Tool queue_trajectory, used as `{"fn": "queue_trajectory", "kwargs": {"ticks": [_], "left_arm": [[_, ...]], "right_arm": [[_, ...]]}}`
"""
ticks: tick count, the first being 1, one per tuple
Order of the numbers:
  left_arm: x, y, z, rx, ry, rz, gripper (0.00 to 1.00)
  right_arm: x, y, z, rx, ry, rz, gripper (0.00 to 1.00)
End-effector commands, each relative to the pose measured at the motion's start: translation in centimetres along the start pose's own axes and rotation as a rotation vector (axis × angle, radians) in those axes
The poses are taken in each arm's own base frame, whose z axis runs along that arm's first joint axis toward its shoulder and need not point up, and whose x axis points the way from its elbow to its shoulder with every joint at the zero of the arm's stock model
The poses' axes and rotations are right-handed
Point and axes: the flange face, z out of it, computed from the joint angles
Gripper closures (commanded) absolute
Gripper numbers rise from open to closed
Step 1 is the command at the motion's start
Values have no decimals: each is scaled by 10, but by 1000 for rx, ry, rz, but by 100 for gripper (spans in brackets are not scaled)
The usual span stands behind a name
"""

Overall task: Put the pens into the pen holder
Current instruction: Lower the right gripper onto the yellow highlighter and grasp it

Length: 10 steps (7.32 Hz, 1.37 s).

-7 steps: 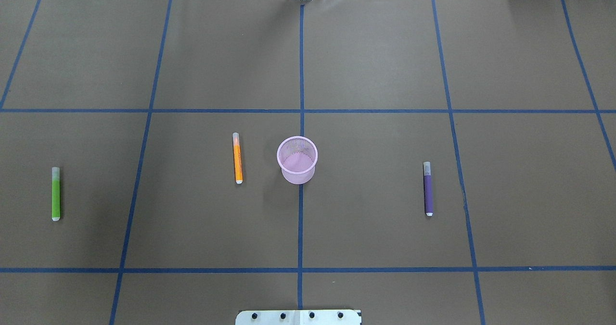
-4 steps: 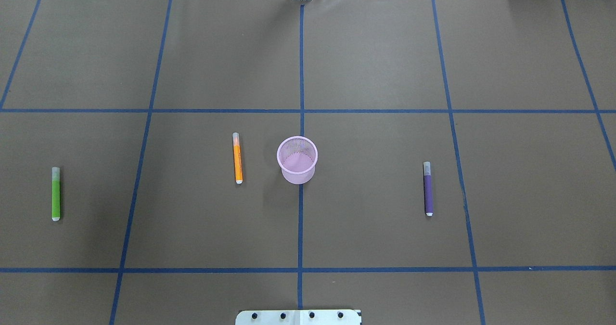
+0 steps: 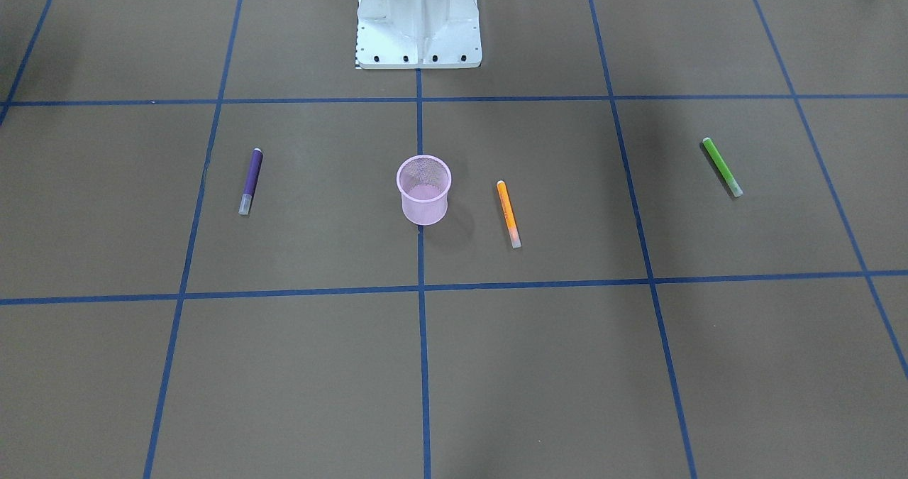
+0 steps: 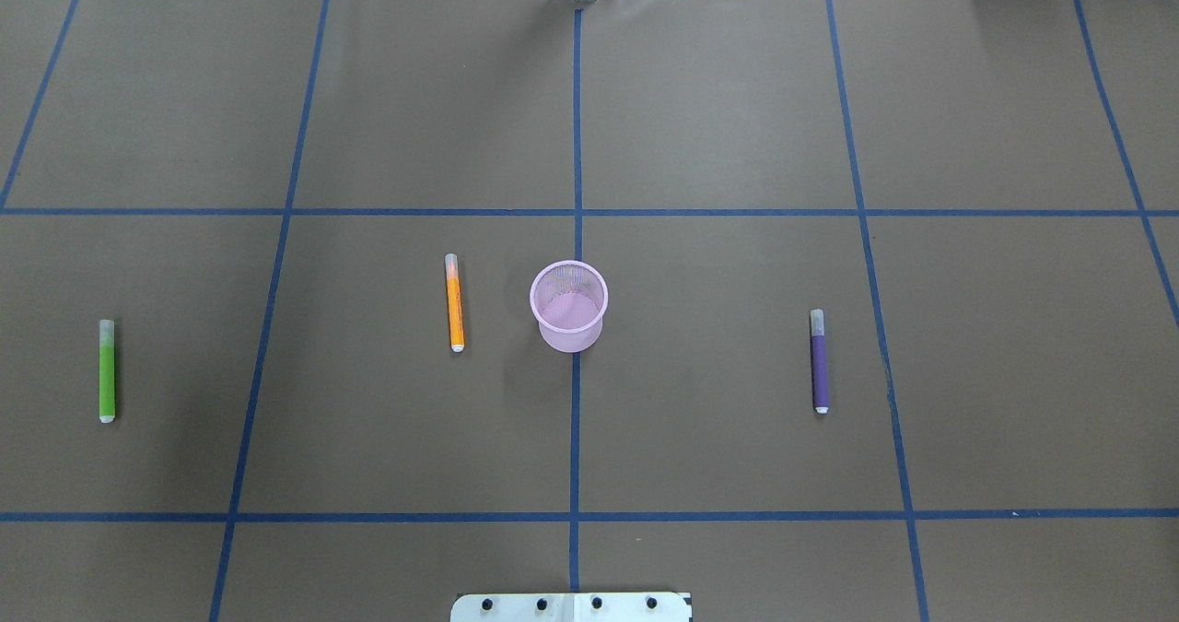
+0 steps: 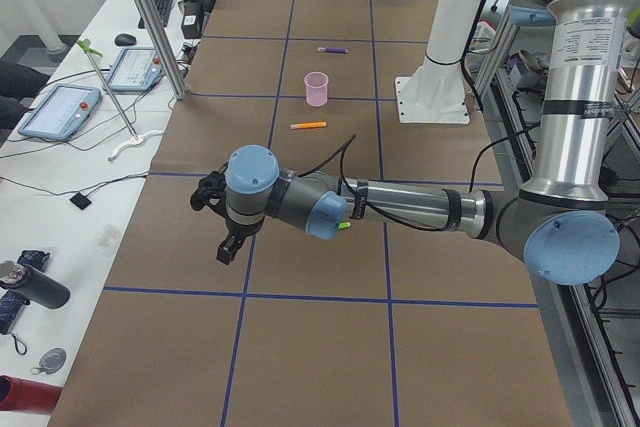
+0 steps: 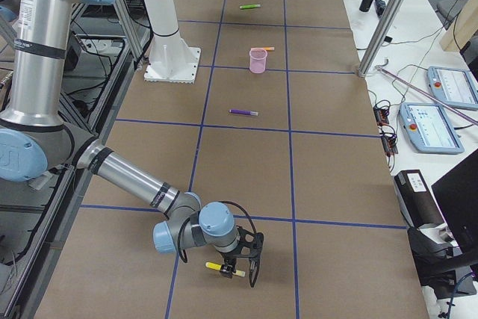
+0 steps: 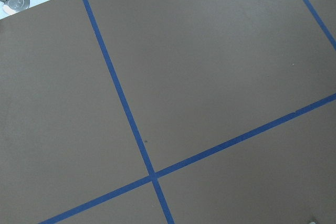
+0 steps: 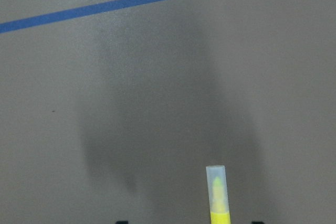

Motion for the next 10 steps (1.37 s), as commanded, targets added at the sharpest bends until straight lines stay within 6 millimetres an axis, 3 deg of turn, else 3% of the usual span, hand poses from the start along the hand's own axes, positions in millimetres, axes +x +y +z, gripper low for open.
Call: {"fn": "queue_trajectory", "kwargs": {"ticks": [1, 4, 6, 10], "left_arm": [[1, -1, -1, 3, 0, 3, 0], [2, -1, -2, 4, 0, 5, 0], [1, 0, -1, 3, 0, 4, 0], [0, 1, 0, 3, 0, 4, 0]], "right_arm": [[15, 7, 16, -6, 26, -1, 29], [27, 15, 26, -10, 25, 3, 32], [27, 16, 26, -11, 20, 3, 45], [25, 14, 27, -12, 17, 1, 45]]}}
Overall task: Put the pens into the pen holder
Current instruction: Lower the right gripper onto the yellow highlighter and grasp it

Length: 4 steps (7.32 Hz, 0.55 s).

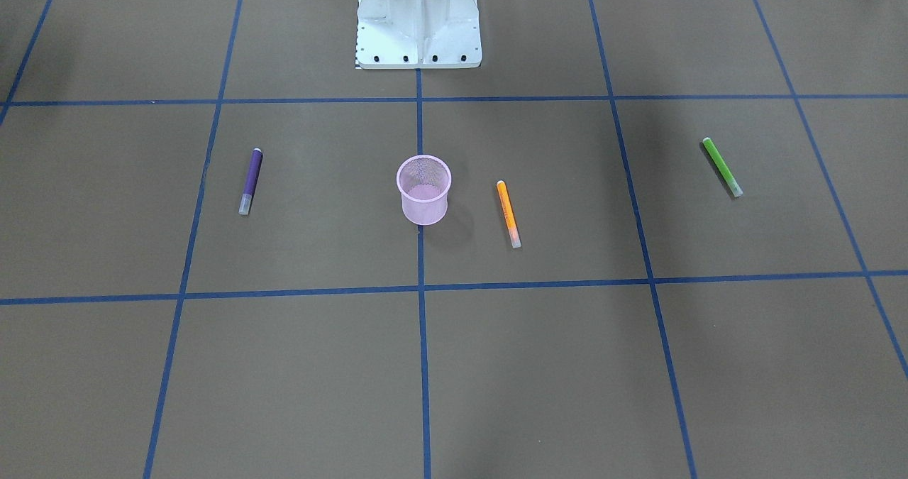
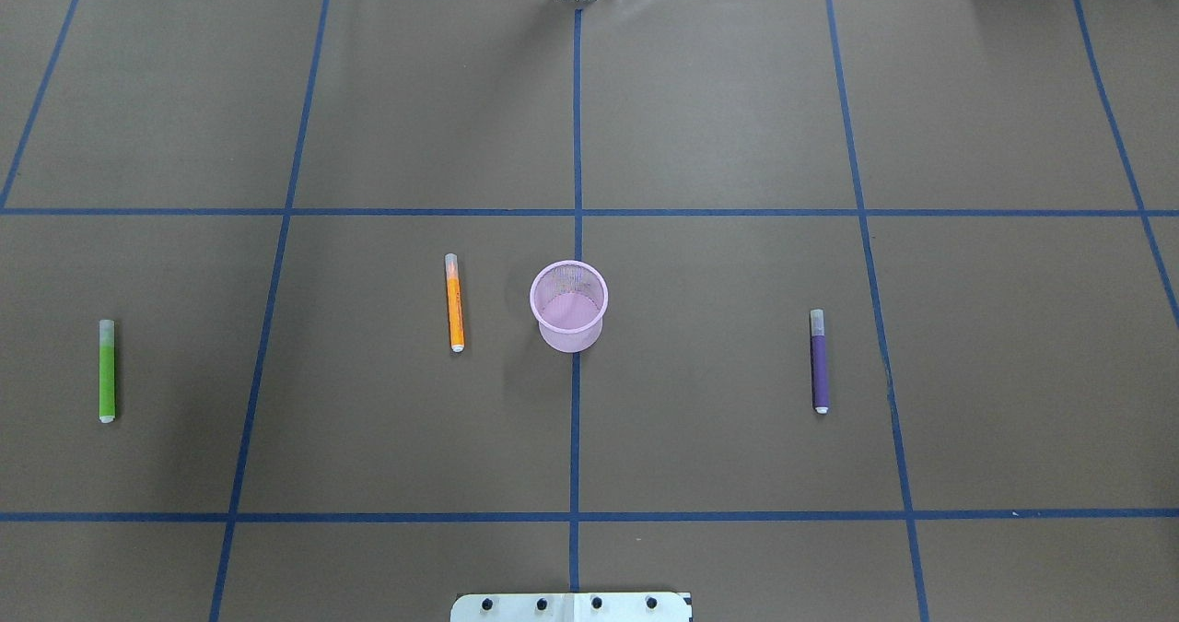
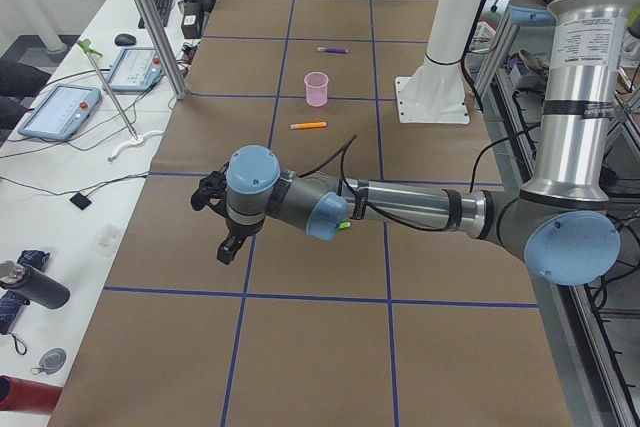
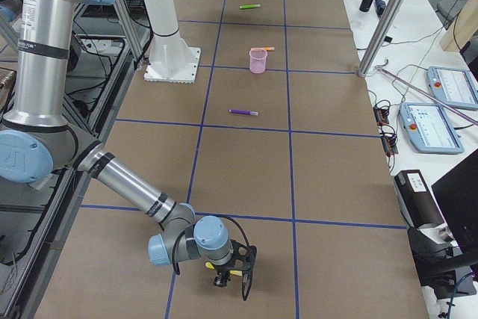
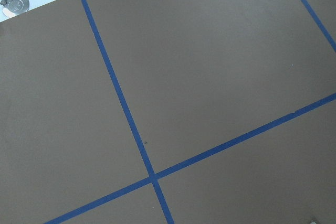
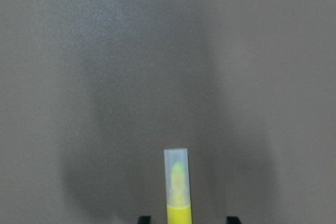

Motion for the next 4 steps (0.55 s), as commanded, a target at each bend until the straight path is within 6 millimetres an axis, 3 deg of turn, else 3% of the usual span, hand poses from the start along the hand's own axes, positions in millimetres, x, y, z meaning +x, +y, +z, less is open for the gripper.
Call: {"fn": "queue_trajectory", "kwargs": {"ticks": [1, 4], "left_arm": [[0, 0, 0, 0, 0, 0, 0], [-1, 1, 1, -1, 0, 0, 0]], "right_arm": [[1, 0, 2, -4, 2, 2, 48], [1, 0, 3, -8, 1, 1, 51]]}}
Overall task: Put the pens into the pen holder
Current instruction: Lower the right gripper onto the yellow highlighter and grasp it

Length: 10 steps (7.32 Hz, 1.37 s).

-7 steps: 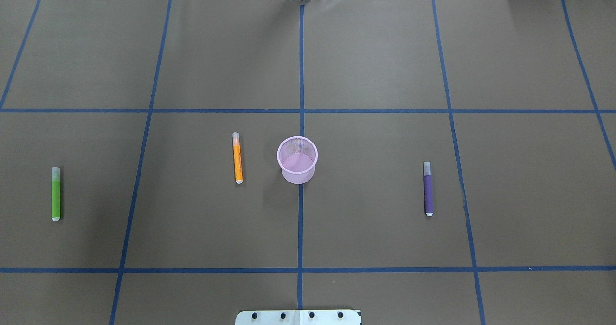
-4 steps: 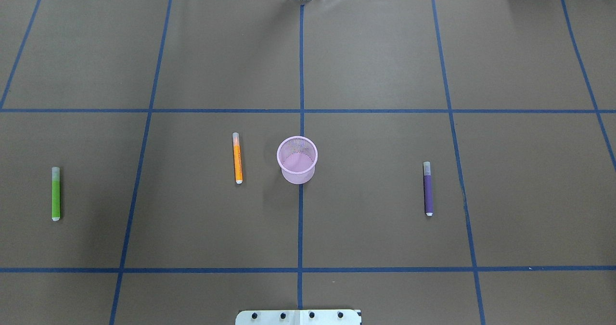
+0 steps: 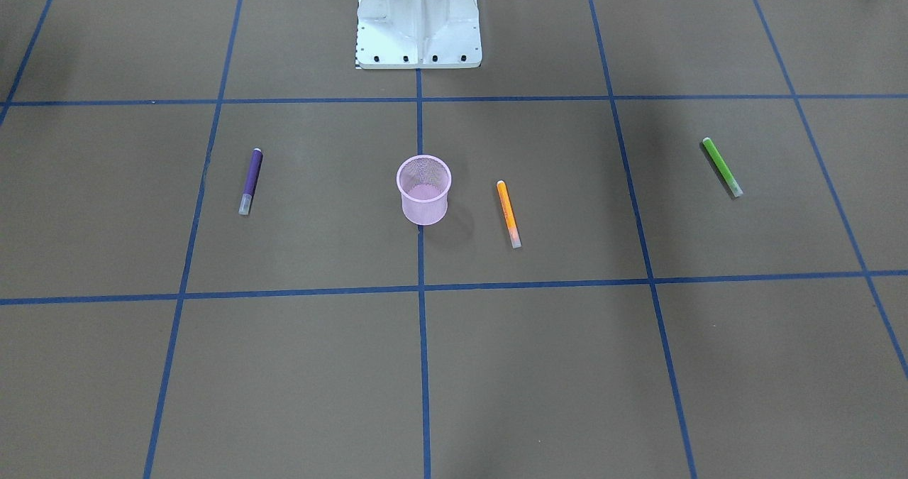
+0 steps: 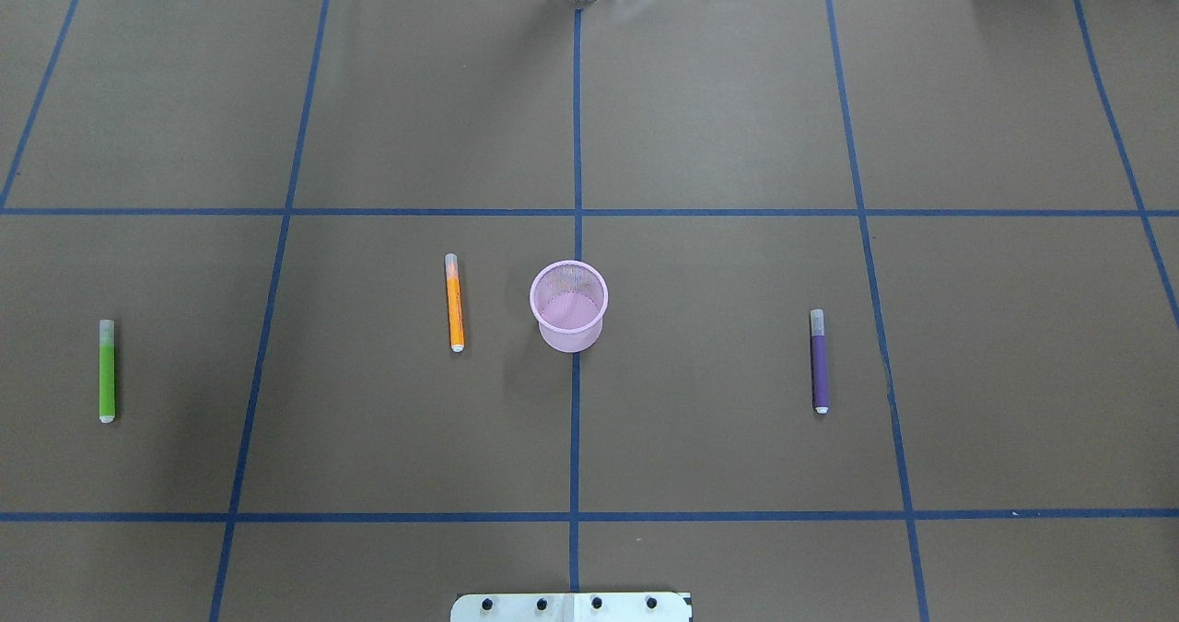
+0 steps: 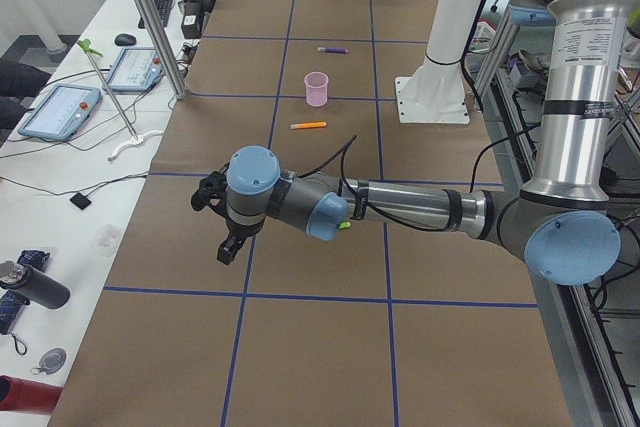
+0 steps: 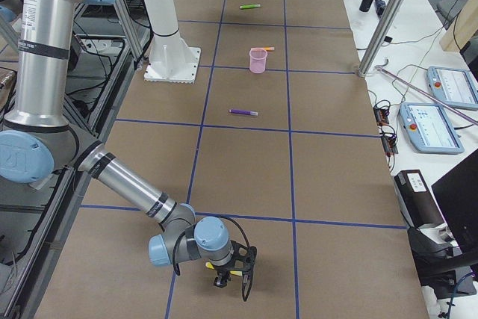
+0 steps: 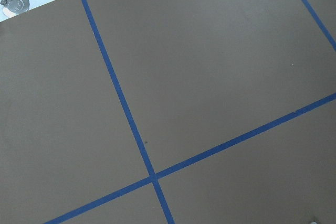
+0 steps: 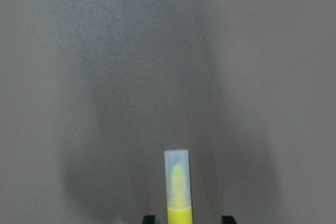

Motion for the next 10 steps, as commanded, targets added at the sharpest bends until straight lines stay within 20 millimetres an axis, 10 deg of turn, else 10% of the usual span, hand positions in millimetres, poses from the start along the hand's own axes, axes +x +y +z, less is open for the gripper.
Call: {"fn": "queue_trajectory", "kwargs": {"ticks": [1, 5, 7, 10], "left_arm": [[0, 0, 0, 0, 0, 2, 0], [0, 0, 0, -1, 0, 0, 0], [-1, 1, 1, -2, 0, -1, 0], [-1, 1, 1, -2, 0, -1, 0]], "right_arm": [[-1, 0, 1, -3, 0, -2, 52], [-8, -5, 3, -4, 1, -16, 59], [-8, -5, 3, -7, -2, -15, 100], [-27, -24, -10, 36, -18, -45, 100]]}}
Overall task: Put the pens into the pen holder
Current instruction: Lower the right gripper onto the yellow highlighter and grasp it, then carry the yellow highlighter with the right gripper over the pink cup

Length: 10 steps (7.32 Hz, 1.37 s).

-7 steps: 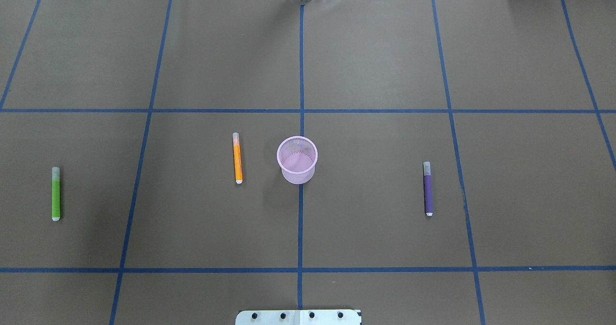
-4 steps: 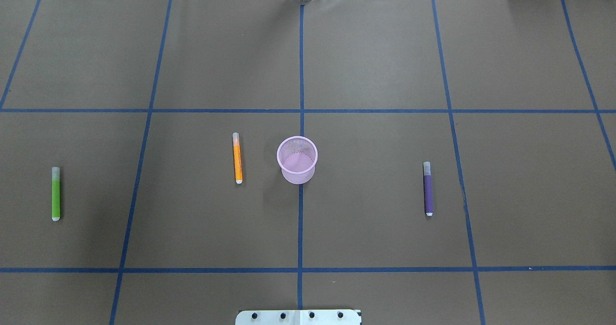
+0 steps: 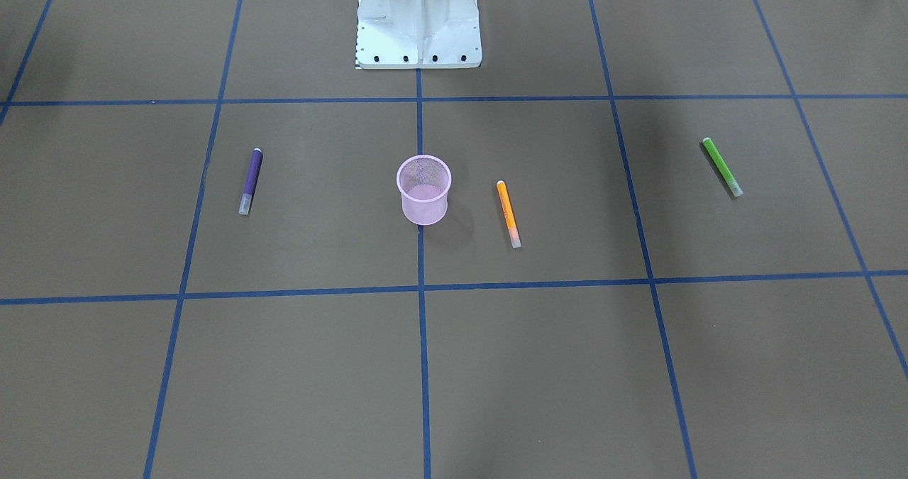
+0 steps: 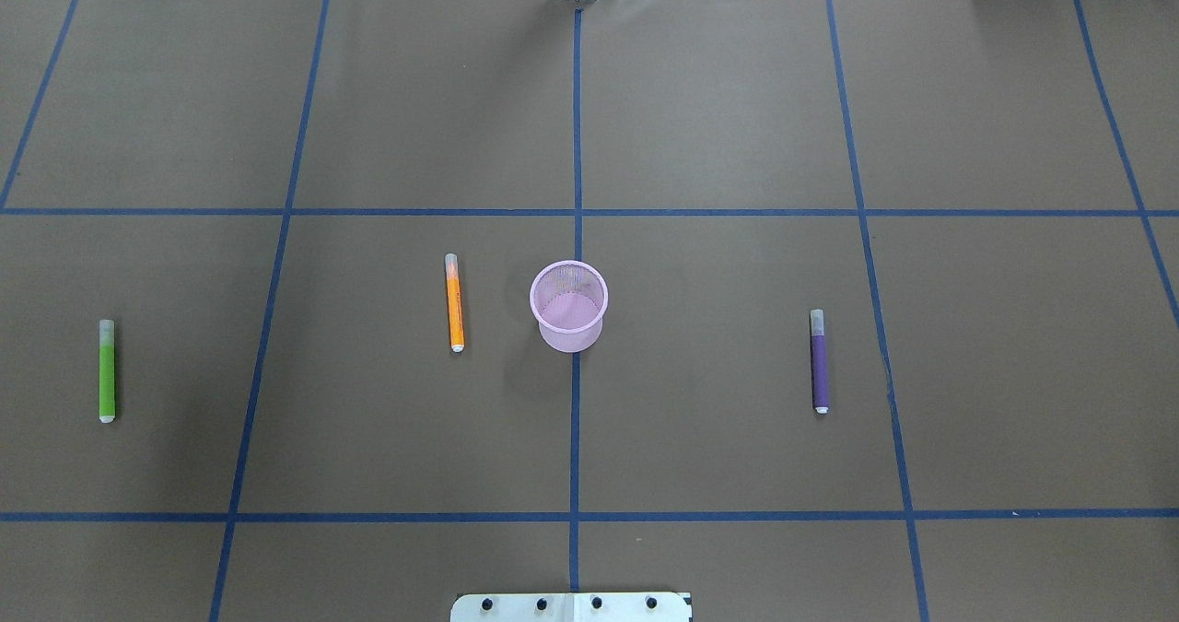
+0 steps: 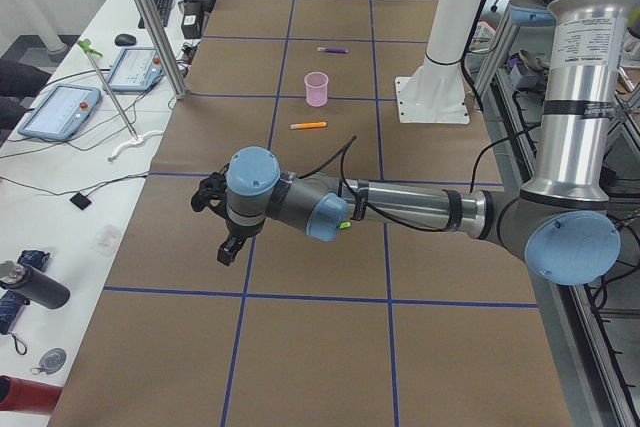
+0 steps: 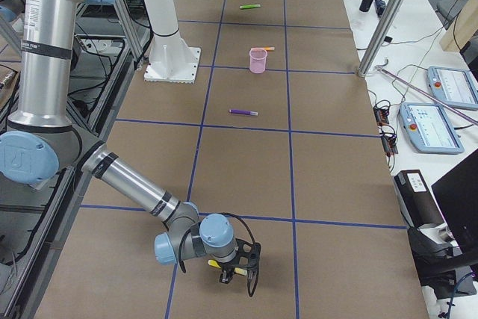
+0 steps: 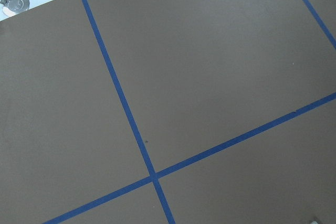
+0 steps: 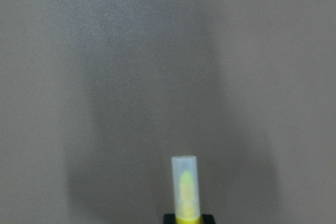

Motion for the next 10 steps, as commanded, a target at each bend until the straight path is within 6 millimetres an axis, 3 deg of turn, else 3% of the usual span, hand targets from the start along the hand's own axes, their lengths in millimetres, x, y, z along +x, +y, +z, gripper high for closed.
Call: {"fn": "queue_trajectory", "kwargs": {"ticks": [1, 2, 4, 6, 7, 8, 10], "left_arm": [[-1, 0, 0, -1, 0, -1, 0], [0, 0, 0, 0, 0, 0, 0], [3, -4, -4, 8, -1, 10, 0], [3, -3, -3, 8, 1, 9, 0], [8, -7, -8, 27, -2, 28, 0], [10, -10, -10, 48, -6, 50, 0], [27, -20, -2, 79, 6, 127, 0]], "right_arm": [[-28, -22, -23, 60, -33, -42, 100], [-47, -34, -41, 103, -52, -84, 100], [-122, -73, -111, 255, -129, -196, 100], [-215, -135, -186, 421, -218, -330, 100], [-265, -148, -213, 457, -283, -397, 100], [-318, -146, -229, 460, -360, -438, 100], [-421, -117, -275, 514, -486, -610, 100]]}}
